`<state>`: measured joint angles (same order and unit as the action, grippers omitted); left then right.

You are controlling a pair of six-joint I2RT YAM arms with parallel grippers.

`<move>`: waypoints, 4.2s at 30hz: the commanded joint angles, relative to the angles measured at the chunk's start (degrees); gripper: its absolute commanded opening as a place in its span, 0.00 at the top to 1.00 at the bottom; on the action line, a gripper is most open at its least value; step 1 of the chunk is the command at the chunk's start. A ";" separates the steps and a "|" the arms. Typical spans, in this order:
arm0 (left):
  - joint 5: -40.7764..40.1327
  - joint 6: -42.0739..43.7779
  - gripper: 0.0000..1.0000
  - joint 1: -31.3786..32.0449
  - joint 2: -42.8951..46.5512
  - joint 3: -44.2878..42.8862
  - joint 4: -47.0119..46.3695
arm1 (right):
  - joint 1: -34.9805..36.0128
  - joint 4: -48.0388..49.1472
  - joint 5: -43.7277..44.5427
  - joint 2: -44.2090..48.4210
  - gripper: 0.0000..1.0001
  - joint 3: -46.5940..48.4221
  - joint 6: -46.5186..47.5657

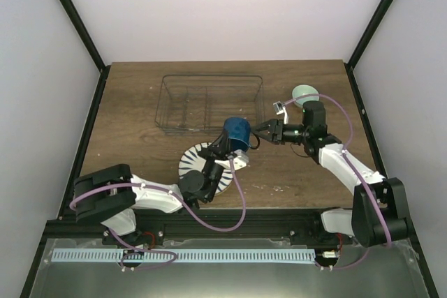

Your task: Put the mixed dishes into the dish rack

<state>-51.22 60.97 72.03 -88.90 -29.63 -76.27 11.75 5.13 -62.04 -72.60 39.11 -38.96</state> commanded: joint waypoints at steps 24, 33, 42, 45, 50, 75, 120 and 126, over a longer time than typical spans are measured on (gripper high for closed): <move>0.52 -0.34 1.00 0.10 -7.46 -6.01 -15.54 | -0.07 9.31 -6.55 0.30 0.83 -3.80 -4.65; -1.51 -0.10 1.00 0.57 -9.43 -7.44 -15.52 | -0.08 10.96 -6.56 0.79 0.99 -3.75 -5.43; -7.39 1.05 0.48 0.41 -9.35 -6.44 -15.57 | -0.11 8.43 -1.56 2.95 0.99 -2.67 -4.87; -9.75 0.02 0.31 0.34 -8.88 -5.46 -15.56 | -0.06 7.01 0.30 3.38 0.99 -1.19 -4.23; -14.04 -1.28 0.17 0.30 -7.99 -4.36 -15.42 | -0.13 -0.82 7.38 3.46 0.99 3.91 1.38; 34.85 -51.66 0.16 -9.60 16.88 -22.77 72.62 | -0.95 -12.98 19.91 -2.49 0.99 16.71 13.16; 55.36 -71.45 0.21 -34.75 32.87 -16.10 87.26 | 25.34 15.30 102.42 -31.22 0.99 25.22 36.55; 55.35 -71.33 0.21 -34.78 32.82 -15.49 86.80 | 25.34 15.42 106.56 -33.63 0.99 25.62 32.88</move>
<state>4.27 -10.26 37.47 -56.99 -45.89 12.10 36.82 13.26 37.10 -105.93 63.48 -2.72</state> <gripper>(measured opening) 0.791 0.133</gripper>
